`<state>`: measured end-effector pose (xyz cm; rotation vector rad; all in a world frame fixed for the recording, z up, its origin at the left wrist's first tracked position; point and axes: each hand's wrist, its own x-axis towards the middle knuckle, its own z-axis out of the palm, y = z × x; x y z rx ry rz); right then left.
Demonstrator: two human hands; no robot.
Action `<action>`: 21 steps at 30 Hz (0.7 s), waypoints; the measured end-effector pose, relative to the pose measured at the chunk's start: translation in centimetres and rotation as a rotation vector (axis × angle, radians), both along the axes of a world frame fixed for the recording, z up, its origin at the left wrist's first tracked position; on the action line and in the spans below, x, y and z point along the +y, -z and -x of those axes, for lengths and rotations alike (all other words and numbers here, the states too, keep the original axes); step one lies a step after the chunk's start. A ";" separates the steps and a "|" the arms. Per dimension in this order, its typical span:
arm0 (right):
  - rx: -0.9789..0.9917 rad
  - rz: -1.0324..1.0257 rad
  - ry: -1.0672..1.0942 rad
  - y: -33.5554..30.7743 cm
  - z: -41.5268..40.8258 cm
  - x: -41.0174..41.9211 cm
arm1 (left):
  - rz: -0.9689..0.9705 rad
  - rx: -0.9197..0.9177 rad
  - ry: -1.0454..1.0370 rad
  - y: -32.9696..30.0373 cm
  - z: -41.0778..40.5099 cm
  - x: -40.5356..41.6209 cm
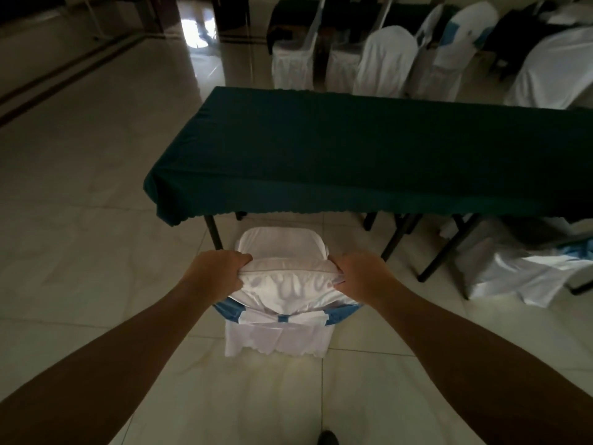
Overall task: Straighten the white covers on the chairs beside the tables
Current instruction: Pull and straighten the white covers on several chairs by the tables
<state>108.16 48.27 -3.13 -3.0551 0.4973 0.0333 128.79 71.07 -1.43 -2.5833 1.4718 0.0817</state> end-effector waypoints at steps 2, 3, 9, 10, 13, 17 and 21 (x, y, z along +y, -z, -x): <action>-0.009 0.004 0.014 0.1 0.4 -1.7 | -0.002 -0.006 0.007 0.0 -0.1 -2.0; -0.010 0.004 0.019 0.0 0.5 -2.6 | -0.002 -0.005 0.009 0.0 -0.1 -2.9; -0.034 0.033 0.031 0.4 0.0 -7.4 | 0.014 0.002 -0.006 0.2 -0.6 -7.8; -0.035 0.046 0.029 0.6 -0.3 -8.1 | 0.014 0.000 -0.013 0.3 -0.7 -8.5; -0.039 0.062 0.018 0.7 -1.2 -10.3 | 0.029 0.007 -0.041 0.7 -1.5 -10.3; -0.057 0.087 0.027 0.5 -2.8 -12.8 | 0.066 0.024 -0.041 0.9 -3.2 -12.6; -0.066 0.128 0.065 -0.1 -5.3 -15.0 | 0.106 0.011 0.000 0.7 -6.2 -15.3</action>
